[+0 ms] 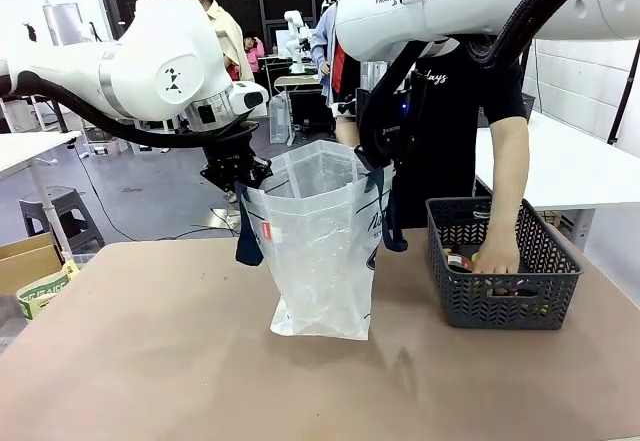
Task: Transfer purchased items from the store into the shopping bag.
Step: Open the Reusable shopping bag in the center of the table.
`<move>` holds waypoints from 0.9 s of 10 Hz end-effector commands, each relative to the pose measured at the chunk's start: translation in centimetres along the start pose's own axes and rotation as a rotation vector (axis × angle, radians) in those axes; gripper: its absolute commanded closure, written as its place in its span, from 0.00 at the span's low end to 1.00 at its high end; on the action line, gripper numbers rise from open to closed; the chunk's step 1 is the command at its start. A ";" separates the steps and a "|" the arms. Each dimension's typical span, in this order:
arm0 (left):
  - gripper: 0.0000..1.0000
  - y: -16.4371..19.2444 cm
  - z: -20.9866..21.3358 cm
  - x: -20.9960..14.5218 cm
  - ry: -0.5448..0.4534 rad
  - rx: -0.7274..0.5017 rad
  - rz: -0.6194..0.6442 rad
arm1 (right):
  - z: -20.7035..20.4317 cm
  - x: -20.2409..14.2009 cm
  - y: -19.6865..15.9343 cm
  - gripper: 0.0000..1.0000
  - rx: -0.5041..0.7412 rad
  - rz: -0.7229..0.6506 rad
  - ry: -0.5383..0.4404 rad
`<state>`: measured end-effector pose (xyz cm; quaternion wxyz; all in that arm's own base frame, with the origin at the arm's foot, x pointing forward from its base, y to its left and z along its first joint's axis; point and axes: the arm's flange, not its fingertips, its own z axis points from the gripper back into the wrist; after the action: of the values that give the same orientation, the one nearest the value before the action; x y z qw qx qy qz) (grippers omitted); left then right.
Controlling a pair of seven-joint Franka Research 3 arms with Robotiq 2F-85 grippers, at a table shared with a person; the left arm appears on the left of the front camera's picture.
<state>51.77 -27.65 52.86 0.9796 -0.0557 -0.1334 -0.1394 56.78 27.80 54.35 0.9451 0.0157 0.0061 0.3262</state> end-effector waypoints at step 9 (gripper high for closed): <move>1.00 -0.2 -0.4 -0.4 -0.025 -0.067 -0.105 | 0.2 0.2 0.0 1.00 -0.004 0.040 -0.022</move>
<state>51.36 -27.93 52.46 0.9665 -0.0831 -0.1438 -0.1955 56.96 28.00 54.48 0.9381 0.0177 -0.0058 0.3460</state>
